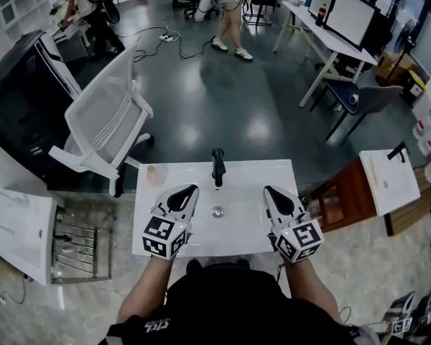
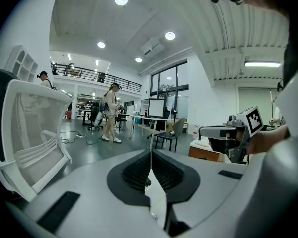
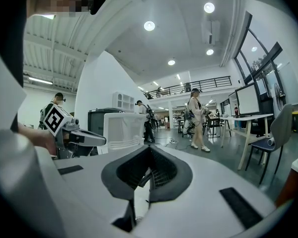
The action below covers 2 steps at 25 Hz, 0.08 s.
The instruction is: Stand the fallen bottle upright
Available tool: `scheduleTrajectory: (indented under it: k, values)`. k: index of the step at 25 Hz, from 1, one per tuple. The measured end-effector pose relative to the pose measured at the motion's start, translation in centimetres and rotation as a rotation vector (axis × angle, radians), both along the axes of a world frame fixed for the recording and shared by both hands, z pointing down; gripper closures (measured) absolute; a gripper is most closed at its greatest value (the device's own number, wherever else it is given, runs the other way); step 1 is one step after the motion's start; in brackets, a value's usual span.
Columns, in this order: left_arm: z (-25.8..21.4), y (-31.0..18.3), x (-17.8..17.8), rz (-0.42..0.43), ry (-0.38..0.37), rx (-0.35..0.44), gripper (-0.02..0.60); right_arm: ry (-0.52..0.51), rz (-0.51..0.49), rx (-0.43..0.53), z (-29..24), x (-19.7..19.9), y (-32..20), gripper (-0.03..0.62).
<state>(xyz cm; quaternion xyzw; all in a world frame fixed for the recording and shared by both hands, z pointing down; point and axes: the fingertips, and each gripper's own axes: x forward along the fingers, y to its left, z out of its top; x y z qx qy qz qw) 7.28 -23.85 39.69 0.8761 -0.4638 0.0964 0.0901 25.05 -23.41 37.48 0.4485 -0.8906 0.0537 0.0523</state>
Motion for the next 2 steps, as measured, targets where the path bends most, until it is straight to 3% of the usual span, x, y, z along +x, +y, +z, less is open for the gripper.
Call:
scheduleTrajectory:
  k: [2]
  values:
    - [0.26, 0.07, -0.29, -0.001, 0.001, -0.006, 0.557, 0.0, -0.005, -0.006, 0.2, -0.27, 0.1, 0.582]
